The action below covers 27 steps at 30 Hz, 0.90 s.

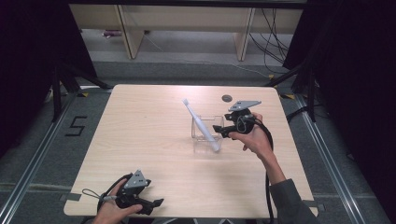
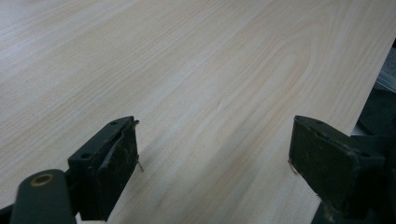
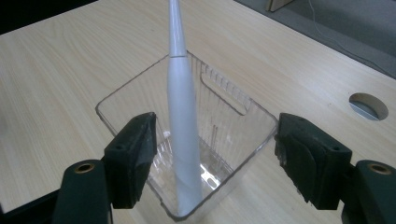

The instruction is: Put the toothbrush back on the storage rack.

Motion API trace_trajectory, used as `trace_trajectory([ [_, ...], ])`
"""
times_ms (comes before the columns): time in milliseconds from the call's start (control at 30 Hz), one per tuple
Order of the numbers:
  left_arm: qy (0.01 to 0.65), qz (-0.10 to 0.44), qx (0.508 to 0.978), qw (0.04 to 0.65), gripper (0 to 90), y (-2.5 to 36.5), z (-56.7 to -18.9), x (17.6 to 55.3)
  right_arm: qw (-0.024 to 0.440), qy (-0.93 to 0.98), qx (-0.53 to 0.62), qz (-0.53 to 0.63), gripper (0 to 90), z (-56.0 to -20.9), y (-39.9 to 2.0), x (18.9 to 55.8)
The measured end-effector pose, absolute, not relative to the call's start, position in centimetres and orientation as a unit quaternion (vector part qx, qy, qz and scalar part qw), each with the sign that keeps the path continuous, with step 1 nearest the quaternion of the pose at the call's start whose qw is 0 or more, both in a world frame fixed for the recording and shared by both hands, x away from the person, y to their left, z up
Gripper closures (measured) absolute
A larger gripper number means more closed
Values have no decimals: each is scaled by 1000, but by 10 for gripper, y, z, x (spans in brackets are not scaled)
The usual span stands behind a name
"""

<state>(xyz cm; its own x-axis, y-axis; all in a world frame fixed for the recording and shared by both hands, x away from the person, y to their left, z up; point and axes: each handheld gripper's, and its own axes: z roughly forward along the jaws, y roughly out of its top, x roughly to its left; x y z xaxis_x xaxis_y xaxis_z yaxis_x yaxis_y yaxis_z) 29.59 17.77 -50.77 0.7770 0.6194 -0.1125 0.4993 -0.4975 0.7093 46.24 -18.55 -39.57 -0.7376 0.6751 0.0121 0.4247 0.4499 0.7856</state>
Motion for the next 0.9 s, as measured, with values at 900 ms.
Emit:
trace_trajectory([
  [900,320,75,862,386,149,176,-507,294,163,821,344,426,274,-398,-205,440],
])
